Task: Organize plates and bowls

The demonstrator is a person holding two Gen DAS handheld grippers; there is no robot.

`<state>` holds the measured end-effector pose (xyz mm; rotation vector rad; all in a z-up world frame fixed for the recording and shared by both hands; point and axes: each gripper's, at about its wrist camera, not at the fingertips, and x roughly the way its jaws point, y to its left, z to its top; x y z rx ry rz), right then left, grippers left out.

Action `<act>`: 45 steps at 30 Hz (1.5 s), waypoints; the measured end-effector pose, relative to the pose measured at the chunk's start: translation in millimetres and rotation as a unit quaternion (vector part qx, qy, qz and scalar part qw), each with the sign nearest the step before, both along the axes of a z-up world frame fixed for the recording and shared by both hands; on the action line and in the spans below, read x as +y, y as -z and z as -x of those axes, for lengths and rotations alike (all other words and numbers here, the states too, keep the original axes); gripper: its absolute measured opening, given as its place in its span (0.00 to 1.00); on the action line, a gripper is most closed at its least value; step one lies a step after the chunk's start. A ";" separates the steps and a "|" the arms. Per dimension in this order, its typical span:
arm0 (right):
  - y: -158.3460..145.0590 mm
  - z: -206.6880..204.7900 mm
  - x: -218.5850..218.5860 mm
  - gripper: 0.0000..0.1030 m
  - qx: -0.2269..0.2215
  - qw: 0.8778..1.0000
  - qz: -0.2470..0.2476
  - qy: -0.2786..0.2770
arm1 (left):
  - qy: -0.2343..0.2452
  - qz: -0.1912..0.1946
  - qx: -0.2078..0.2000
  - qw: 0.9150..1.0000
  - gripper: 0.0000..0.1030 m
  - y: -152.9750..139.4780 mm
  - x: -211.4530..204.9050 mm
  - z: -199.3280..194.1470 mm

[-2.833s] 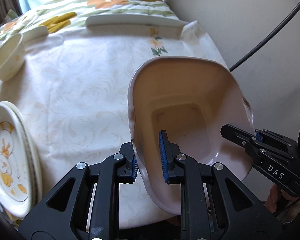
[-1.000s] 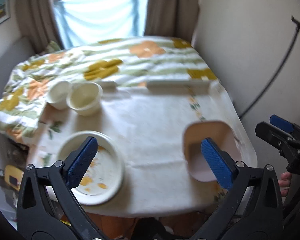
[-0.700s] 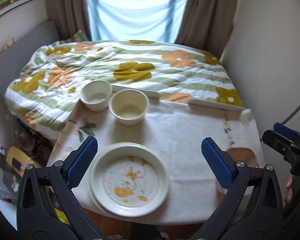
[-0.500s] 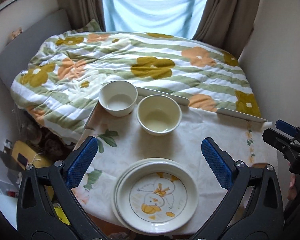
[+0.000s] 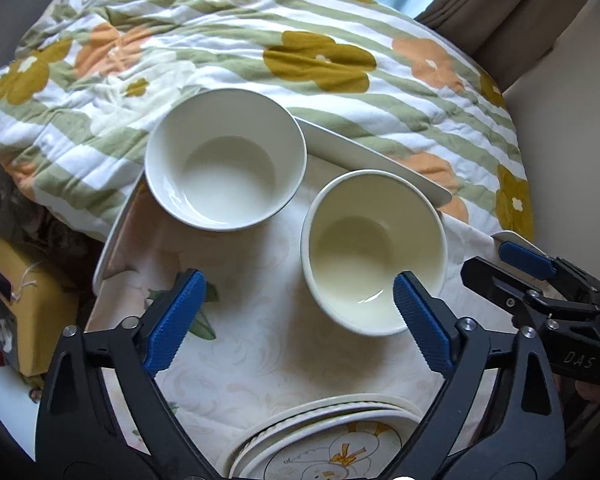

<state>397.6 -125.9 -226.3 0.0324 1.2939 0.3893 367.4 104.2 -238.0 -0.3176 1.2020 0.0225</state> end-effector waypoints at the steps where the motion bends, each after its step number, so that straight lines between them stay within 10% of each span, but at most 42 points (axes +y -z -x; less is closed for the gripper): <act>1: 8.3 -4.0 2.3 0.72 0.011 1.000 -0.001 -0.002 | -0.001 0.004 0.008 1.000 0.77 7.9 -0.9 -5.0; 13: 50.4 -19.8 19.5 0.25 0.069 0.997 0.001 -0.026 | 0.014 0.027 0.055 0.998 0.16 48.8 -16.4 -24.8; 26: 39.7 -15.9 25.5 0.14 0.048 0.998 0.008 -0.028 | 0.027 0.013 0.037 0.999 0.15 32.8 -19.0 -21.5; 45: -58.3 57.4 -25.6 0.14 -0.051 0.998 -0.031 0.007 | 0.031 -0.007 -0.053 0.998 0.15 -67.2 -73.9 52.1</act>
